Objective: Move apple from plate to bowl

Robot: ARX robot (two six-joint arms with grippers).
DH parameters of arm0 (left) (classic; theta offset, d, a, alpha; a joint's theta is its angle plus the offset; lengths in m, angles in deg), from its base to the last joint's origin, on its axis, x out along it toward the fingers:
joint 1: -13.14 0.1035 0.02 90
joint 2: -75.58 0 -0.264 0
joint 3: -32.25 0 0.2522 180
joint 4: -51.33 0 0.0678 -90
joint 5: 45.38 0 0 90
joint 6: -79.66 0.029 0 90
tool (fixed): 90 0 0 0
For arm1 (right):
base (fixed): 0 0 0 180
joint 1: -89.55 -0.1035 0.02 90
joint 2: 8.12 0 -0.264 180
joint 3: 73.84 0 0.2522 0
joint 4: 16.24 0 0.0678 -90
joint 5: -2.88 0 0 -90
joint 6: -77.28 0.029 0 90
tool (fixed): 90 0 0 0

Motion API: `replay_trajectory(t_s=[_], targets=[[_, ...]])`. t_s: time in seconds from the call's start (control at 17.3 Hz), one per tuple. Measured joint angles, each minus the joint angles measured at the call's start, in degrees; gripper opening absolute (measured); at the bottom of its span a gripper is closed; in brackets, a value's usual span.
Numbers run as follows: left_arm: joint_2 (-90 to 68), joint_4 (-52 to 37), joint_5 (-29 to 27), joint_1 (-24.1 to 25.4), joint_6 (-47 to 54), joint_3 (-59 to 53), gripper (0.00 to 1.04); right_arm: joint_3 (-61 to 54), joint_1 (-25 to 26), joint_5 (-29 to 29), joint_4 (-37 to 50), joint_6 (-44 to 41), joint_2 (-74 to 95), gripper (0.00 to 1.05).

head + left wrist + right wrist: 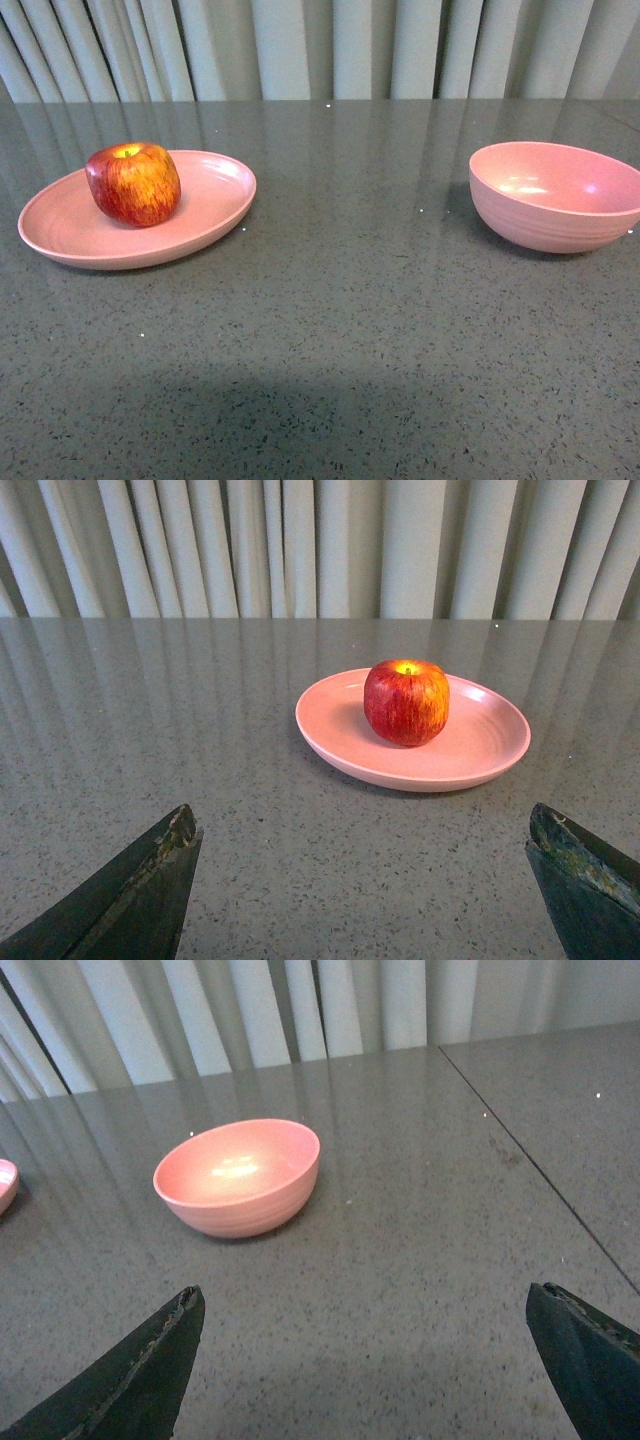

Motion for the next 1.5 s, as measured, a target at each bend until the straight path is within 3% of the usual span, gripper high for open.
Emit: replay_trajectory(t_s=[0.23, 0.4, 0.64, 0.87, 1.5], targets=[[0.00, 0.00, 0.00, 0.00, 0.00, 0.00, 0.98, 9.01, 1.49, 2.73, 11.50, 0.57, 16.37, 0.98], [0.00, 0.00, 0.00, 0.00, 0.00, 0.00, 0.98, 19.23, -2.82, 1.05, 16.17, 0.13, 28.06, 0.98], [0.00, 0.00, 0.00, 0.00, 0.00, 0.00, 0.98, 36.06, -10.34, -3.72, 11.43, -0.77, 47.54, 0.98], [0.00, 0.02, 0.00, 0.00, 0.00, 0.00, 0.98, 50.60, -12.79, -7.41, 7.04, -0.79, 67.08, 0.98], [0.00, 0.00, 0.00, 0.00, 0.00, 0.00, 0.98, 58.07, -13.14, -10.58, 0.04, -0.87, 86.23, 0.98]])
